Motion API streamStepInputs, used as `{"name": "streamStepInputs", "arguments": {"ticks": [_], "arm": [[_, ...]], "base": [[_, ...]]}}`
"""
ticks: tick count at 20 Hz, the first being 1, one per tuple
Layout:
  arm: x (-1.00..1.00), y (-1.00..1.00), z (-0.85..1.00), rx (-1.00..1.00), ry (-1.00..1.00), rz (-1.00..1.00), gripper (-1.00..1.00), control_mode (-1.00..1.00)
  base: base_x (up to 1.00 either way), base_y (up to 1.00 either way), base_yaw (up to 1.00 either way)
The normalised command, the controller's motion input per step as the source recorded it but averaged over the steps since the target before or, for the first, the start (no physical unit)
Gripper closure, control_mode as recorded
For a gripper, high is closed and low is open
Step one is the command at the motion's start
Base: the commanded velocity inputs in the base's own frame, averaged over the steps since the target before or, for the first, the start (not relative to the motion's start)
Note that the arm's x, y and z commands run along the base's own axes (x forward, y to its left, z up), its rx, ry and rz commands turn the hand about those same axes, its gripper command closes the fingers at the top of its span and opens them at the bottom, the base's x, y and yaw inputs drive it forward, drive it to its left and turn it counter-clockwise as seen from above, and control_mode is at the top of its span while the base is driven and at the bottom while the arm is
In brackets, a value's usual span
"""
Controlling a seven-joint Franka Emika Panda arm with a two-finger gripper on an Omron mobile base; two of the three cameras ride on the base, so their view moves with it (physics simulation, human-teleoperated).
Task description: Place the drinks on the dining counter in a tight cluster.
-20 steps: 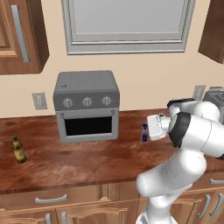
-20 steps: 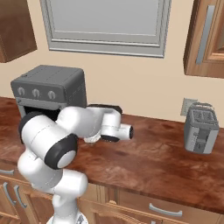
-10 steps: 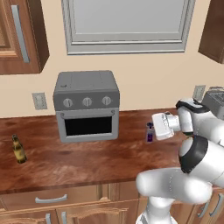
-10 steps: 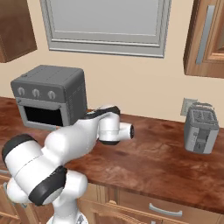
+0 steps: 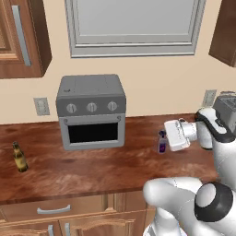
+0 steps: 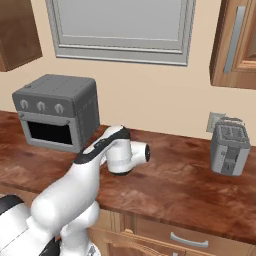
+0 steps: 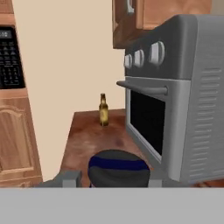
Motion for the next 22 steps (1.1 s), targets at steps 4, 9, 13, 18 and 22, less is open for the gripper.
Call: {"name": "streamStepInputs", "arguments": {"ticks": [4,9,13,18,22], "arm": [[-0.58,0.0,0.26,0.0,0.0,0.0,1.0,-1.0],[-0.61,0.0,0.16,-0.05,-0.05,0.0,1.0,-1.0],[-0.2,0.01,0.03,-0.05,-0.07,0.0,1.0,1.0],[0.0,0.0,0.0,0.0,0.0,0.0,1.0,1.0],[0.0,0.0,0.0,0.0,0.0,0.0,1.0,1.0]], "base": [[0.0,0.0,0.0],[0.0,0.0,0.0],[0.0,0.0,0.0],[-0.13,0.0,-0.03],[-0.4,0.0,-0.41]]}}
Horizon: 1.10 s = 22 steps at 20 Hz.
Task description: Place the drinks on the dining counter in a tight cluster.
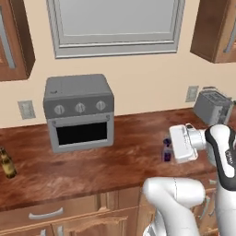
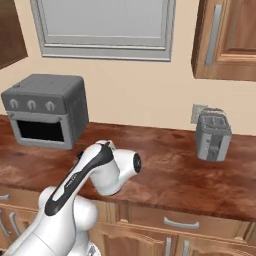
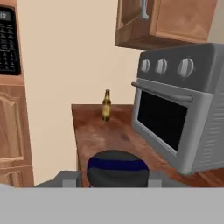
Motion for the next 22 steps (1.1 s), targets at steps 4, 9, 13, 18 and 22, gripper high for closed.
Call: {"name": "streamStepInputs", "arguments": {"ticks": [4,9,13,18,22], "arm": [[0.0,0.0,0.0,0.0,0.0,0.0,1.0,1.0],[0.0,0.0,0.0,0.0,0.0,0.0,1.0,1.0],[0.0,0.0,0.0,0.0,0.0,0.0,1.0,1.0],[0.0,0.0,0.0,0.0,0.0,0.0,1.0,1.0],[0.0,0.0,0.0,0.0,0.0,0.0,1.0,1.0]], "base": [[-0.3,0.01,-0.56],[-0.24,0.04,-0.63],[-0.03,0.05,-0.84],[0.0,0.06,-0.9],[0.0,0.04,-0.93]]}}
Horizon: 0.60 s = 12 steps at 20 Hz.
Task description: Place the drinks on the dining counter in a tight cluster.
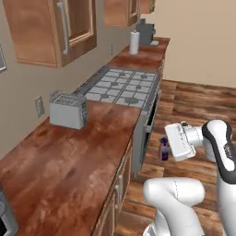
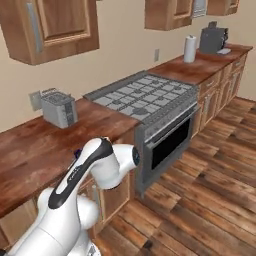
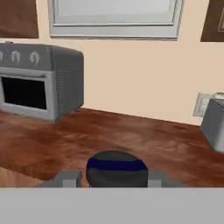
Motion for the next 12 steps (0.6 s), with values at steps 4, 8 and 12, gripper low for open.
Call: {"name": "streamStepInputs", "arguments": {"ticks": [4,8,12], "arm": [[0.0,0.0,0.0,0.0,0.0,0.0,1.0,1.0],[0.0,0.0,0.0,0.0,0.0,0.0,1.0,1.0],[0.0,0.0,0.0,0.0,0.0,0.0,1.0,1.0]], "base": [[0.0,0.01,-0.95],[0.13,0.0,-0.8],[0.24,0.0,-0.69]]}}
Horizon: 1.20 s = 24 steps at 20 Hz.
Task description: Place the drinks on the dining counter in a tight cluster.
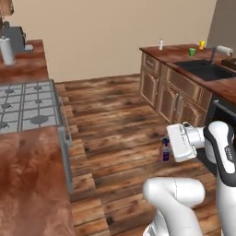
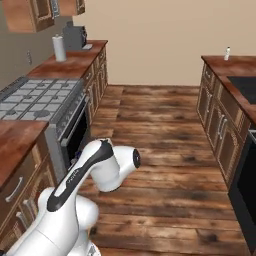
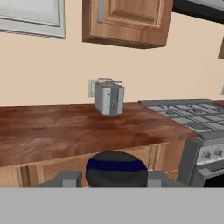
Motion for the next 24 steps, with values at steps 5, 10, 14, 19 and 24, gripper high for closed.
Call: {"name": "streamStepInputs", "arguments": {"ticks": [5,10,14,19,24], "arm": [[0.0,0.0,0.0,0.0,0.0,0.0,1.0,1.0],[0.0,0.0,0.0,0.0,0.0,0.0,1.0,1.0],[0.0,0.0,0.0,0.0,0.0,0.0,1.0,1.0],[0.0,0.0,0.0,0.0,0.0,0.0,1.0,1.0],[0.0,0.0,0.0,0.0,0.0,0.0,1.0,1.0]], "base": [[0.55,0.0,-0.39],[0.83,-0.07,-0.09],[0.93,-0.13,0.0],[0.94,-0.16,0.0],[0.87,-0.16,-0.01]]}}
